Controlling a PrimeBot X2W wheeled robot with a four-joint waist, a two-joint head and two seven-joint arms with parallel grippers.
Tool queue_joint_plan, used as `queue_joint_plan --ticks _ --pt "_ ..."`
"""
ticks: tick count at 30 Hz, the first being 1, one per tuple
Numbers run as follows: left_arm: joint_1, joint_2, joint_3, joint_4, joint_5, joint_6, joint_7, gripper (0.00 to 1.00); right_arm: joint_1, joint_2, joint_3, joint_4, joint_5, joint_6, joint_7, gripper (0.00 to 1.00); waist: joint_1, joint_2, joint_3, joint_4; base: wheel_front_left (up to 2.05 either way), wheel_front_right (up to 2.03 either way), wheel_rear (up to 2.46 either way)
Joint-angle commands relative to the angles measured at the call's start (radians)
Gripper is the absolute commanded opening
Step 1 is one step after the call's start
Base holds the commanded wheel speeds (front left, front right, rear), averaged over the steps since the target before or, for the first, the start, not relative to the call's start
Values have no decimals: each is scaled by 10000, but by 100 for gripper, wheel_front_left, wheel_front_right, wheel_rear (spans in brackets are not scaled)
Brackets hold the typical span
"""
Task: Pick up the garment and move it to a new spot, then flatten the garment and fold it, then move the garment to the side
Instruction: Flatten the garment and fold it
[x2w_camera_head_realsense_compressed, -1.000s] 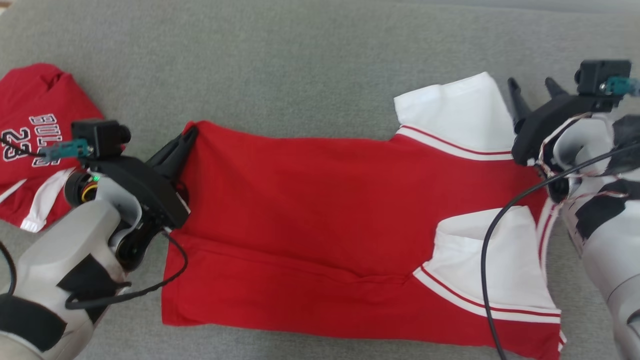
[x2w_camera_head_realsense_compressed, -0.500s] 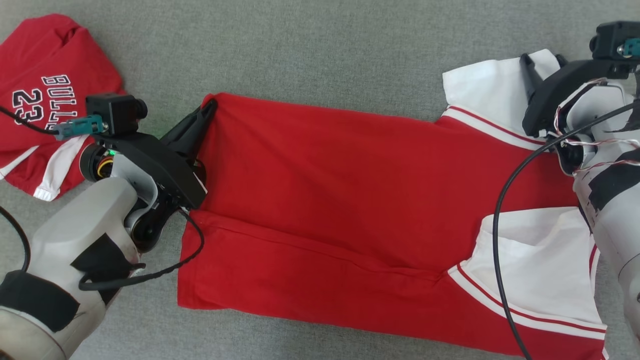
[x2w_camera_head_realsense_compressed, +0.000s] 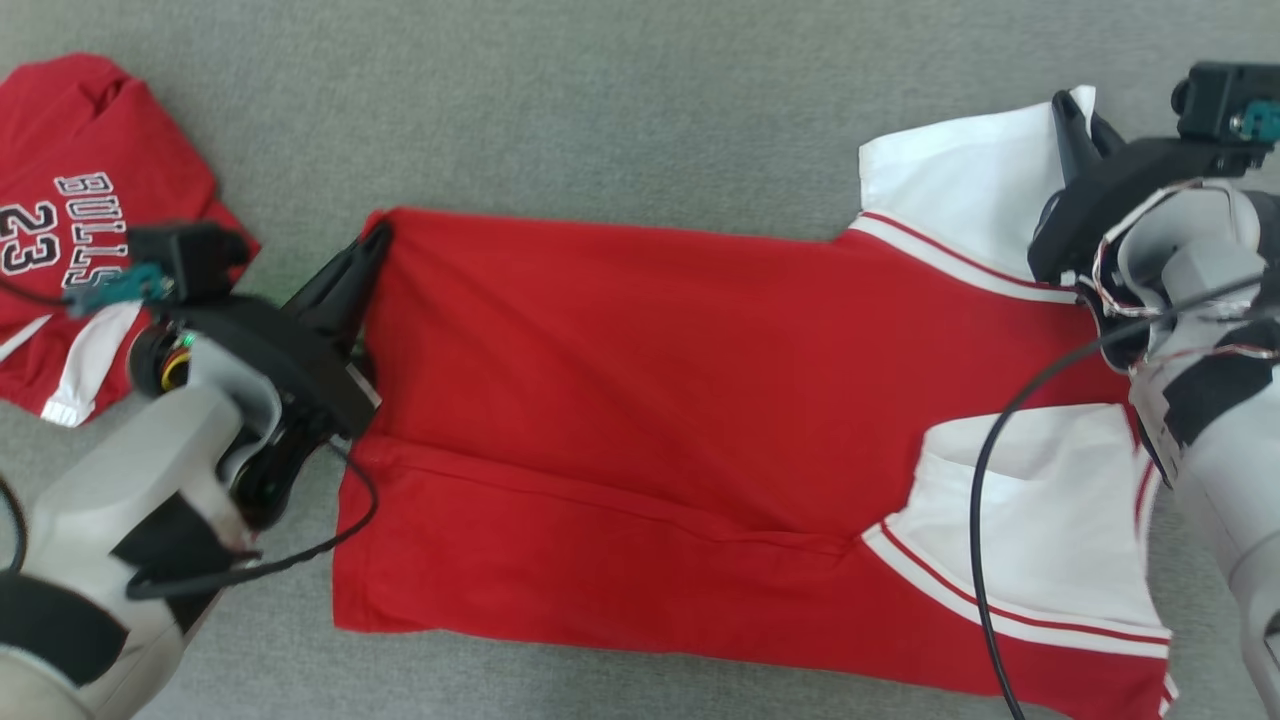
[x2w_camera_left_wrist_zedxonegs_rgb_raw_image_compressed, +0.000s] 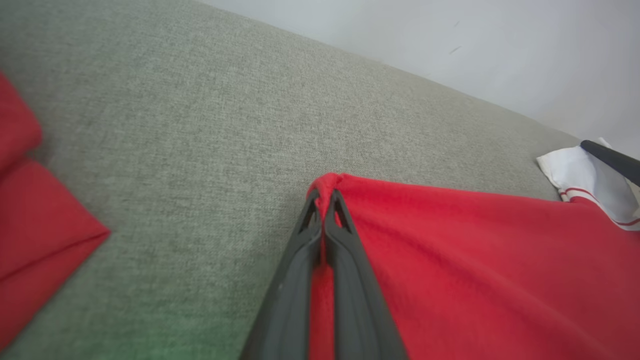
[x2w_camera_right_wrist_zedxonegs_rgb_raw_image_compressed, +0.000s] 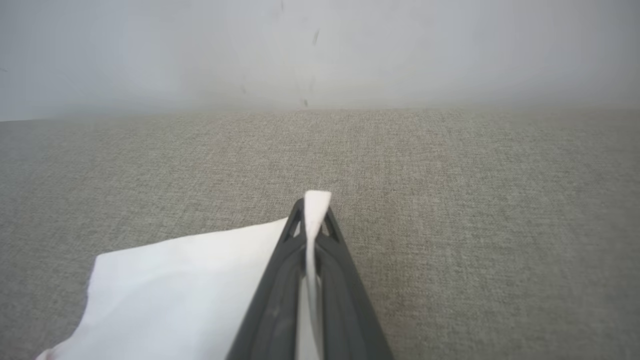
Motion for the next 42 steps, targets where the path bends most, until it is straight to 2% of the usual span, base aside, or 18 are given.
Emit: queue_joint_plan --ticks 1,9,19,28,34,42 --pt "225 163 30 47 -82 10 -72 0 208 -103 99 -72 72 -14 -81 0 -1 0 -206 -191 0 0 0" --pt "1022 704 615 -219 -151 9 -123 0 1118 -686 1041 -1394 1185 -14 -663 0 -1 0 -824 -603 0 0 0" --pt "2449 836 1488 -778 207 9 -127 0 2397 -1553 2177 -3521 2646 -14 -1143 0 -1 0 -1447 -884 0 0 0" --pt "4311 545 2714 -1023 566 9 -119 0 4117 -2439 2925 -5294 3720 -13 -1284 0 -1 0 -2104 -1040 0 0 0" --pt "5454 279 3572 -1079 1027 9 -120 0 5172 -2788 3452 -6043 4243 -13 -1290 0 -1 0 -2488 -1086 0 0 0" --pt "6158 19 4321 -1048 1619 9 -120 0 6343 -2610 3358 -6439 4701 -13 -1293 0 -1 0 -2713 -1209 0 0 0"
